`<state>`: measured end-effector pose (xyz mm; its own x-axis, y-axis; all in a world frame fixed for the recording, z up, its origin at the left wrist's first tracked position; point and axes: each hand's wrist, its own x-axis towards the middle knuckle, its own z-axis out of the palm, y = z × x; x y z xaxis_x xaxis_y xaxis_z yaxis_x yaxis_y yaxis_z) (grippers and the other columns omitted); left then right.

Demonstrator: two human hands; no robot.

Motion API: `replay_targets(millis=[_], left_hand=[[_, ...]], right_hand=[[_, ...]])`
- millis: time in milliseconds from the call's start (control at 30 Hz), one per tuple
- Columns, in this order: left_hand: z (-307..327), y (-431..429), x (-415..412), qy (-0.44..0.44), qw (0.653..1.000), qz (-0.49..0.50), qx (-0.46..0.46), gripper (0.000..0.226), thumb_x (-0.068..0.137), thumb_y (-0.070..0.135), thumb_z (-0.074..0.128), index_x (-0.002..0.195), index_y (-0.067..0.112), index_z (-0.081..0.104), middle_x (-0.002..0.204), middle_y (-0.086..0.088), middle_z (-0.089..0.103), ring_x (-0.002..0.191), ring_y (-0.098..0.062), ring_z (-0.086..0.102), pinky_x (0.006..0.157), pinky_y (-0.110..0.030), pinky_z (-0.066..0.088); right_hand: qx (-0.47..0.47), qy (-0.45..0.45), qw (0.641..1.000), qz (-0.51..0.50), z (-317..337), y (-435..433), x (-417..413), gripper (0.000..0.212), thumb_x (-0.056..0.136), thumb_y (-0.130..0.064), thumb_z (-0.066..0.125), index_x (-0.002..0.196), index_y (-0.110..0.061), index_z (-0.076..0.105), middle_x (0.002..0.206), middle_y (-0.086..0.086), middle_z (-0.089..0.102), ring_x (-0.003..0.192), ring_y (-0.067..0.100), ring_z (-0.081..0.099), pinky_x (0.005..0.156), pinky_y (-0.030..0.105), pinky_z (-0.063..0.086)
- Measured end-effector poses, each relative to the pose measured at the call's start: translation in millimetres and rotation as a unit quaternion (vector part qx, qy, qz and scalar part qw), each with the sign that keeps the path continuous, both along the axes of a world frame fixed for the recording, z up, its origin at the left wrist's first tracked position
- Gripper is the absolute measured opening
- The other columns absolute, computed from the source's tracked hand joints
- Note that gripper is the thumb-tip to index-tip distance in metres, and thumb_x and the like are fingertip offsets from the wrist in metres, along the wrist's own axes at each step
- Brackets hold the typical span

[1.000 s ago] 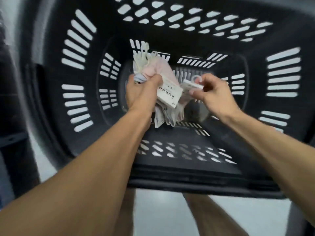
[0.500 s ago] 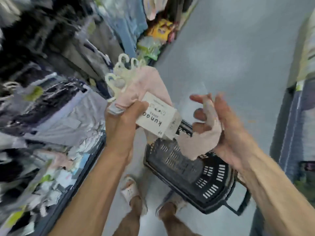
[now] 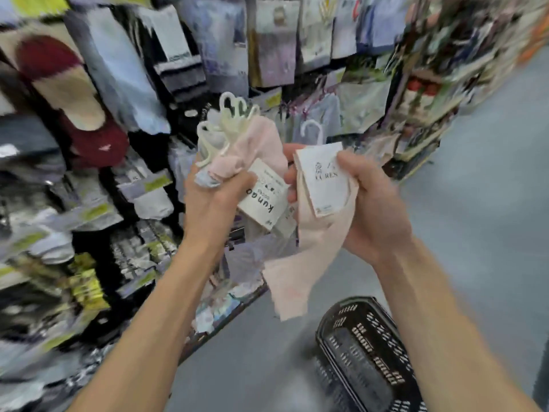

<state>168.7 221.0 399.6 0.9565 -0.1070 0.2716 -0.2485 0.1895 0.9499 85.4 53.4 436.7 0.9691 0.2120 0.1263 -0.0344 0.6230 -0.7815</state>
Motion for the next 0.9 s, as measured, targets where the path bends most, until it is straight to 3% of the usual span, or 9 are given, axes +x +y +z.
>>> replay_targets(millis=[67, 167, 267, 333, 433, 500, 667, 800, 900], left_hand=[[12.7, 37.3, -7.1, -0.017, 1.0, 0.005, -0.008, 0.011, 0.062, 0.021, 0.071, 0.073, 0.023, 0.07, 0.071, 0.009, 0.07, 0.068, -0.012, 0.065, 0.059, -0.027, 0.05], [23.6, 84.3, -14.7, -0.032, 0.999, 0.008, -0.013, 0.032, 0.067, 0.009, 0.069, 0.096, -0.003, 0.065, 0.078, 0.01, 0.072, 0.073, -0.008, 0.067, 0.061, -0.02, 0.051], [17.3, 125.5, -21.1, -0.02, 1.0, 0.024, 0.0, 0.01, 0.07, 0.004, 0.066, 0.079, 0.006, 0.063, 0.064, 0.012, 0.069, 0.06, -0.004, 0.065, 0.052, -0.015, 0.047], [8.0, 144.3, -23.7, -0.006, 0.999, 0.031, -0.009, 0.011, 0.069, 0.004, 0.066, 0.08, 0.005, 0.064, 0.063, 0.009, 0.069, 0.059, -0.005, 0.066, 0.051, -0.016, 0.047], [-5.0, 161.6, -23.5, 0.018, 0.999, 0.036, -0.014, 0.036, 0.068, 0.005, 0.067, 0.101, -0.009, 0.06, 0.072, 0.006, 0.072, 0.065, -0.01, 0.069, 0.055, -0.018, 0.05], [-15.6, 166.7, -19.5, 0.032, 0.998, 0.047, -0.009, 0.044, 0.066, 0.006, 0.069, 0.107, -0.008, 0.061, 0.076, 0.003, 0.074, 0.07, -0.013, 0.07, 0.057, -0.02, 0.051], [-31.7, 165.2, 3.3, 0.062, 0.996, 0.064, 0.0, 0.046, 0.063, 0.006, 0.071, 0.107, -0.006, 0.065, 0.084, -0.002, 0.077, 0.076, -0.013, 0.072, 0.059, -0.018, 0.052], [-24.8, 153.9, 43.1, 0.076, 0.994, 0.075, 0.0, 0.053, 0.064, 0.02, 0.076, 0.113, 0.007, 0.068, 0.097, -0.005, 0.078, 0.088, -0.02, 0.075, 0.063, -0.023, 0.056], [-7.6, 142.6, 83.6, 0.083, 0.991, 0.107, -0.006, 0.054, 0.057, 0.028, 0.077, 0.107, 0.012, 0.071, 0.09, 0.001, 0.079, 0.079, -0.011, 0.074, 0.059, -0.017, 0.053]], right_hand=[[-0.03, -0.019, 0.999, -0.014, 14.0, 35.2, 4.5, 0.045, 0.098, -0.029, 0.035, 0.115, -0.005, 0.069, 0.1, 0.014, 0.073, 0.083, 0.024, 0.071, 0.076, 0.032, 0.057], [-0.127, -0.041, 0.988, -0.072, 25.9, 80.2, 11.3, 0.044, 0.1, -0.034, 0.042, 0.116, -0.002, 0.066, 0.103, 0.017, 0.072, 0.085, 0.029, 0.071, 0.073, 0.038, 0.058], [-0.247, -0.027, 0.955, -0.161, 18.7, 114.6, 21.8, 0.029, 0.096, -0.039, 0.05, 0.105, -0.018, 0.068, 0.098, 0.014, 0.069, 0.084, 0.03, 0.064, 0.072, 0.041, 0.051], [-0.301, -0.003, 0.934, -0.191, 9.5, 130.6, 26.5, 0.02, 0.1, -0.029, 0.05, 0.097, -0.029, 0.07, 0.095, 0.006, 0.072, 0.084, 0.026, 0.064, 0.072, 0.039, 0.051], [-0.281, -0.01, 0.955, -0.099, -6.9, 143.9, 32.5, 0.029, 0.097, -0.009, 0.056, 0.121, -0.023, 0.064, 0.114, 0.008, 0.072, 0.1, 0.031, 0.068, 0.082, 0.044, 0.055], [-0.265, -0.022, 0.963, -0.049, -17.9, 146.1, 38.2, 0.043, 0.089, -0.008, 0.062, 0.13, -0.02, 0.06, 0.123, 0.007, 0.07, 0.112, 0.03, 0.066, 0.091, 0.046, 0.055], [-0.283, -0.025, 0.956, -0.074, -36.8, 147.3, 70.8, 0.028, 0.083, -0.012, 0.073, 0.11, -0.02, 0.072, 0.11, 0.009, 0.074, 0.1, 0.026, 0.071, 0.08, 0.038, 0.058], [-0.268, -0.035, 0.959, -0.084, -35.2, 140.0, 122.0, 0.021, 0.083, -0.012, 0.073, 0.102, -0.02, 0.074, 0.102, 0.009, 0.075, 0.088, 0.021, 0.072, 0.07, 0.029, 0.057], [-0.266, -0.042, 0.959, -0.093, -19.4, 129.9, 175.4, 0.021, 0.081, -0.02, 0.073, 0.101, -0.027, 0.074, 0.103, 0.005, 0.076, 0.09, 0.02, 0.073, 0.071, 0.029, 0.058]])
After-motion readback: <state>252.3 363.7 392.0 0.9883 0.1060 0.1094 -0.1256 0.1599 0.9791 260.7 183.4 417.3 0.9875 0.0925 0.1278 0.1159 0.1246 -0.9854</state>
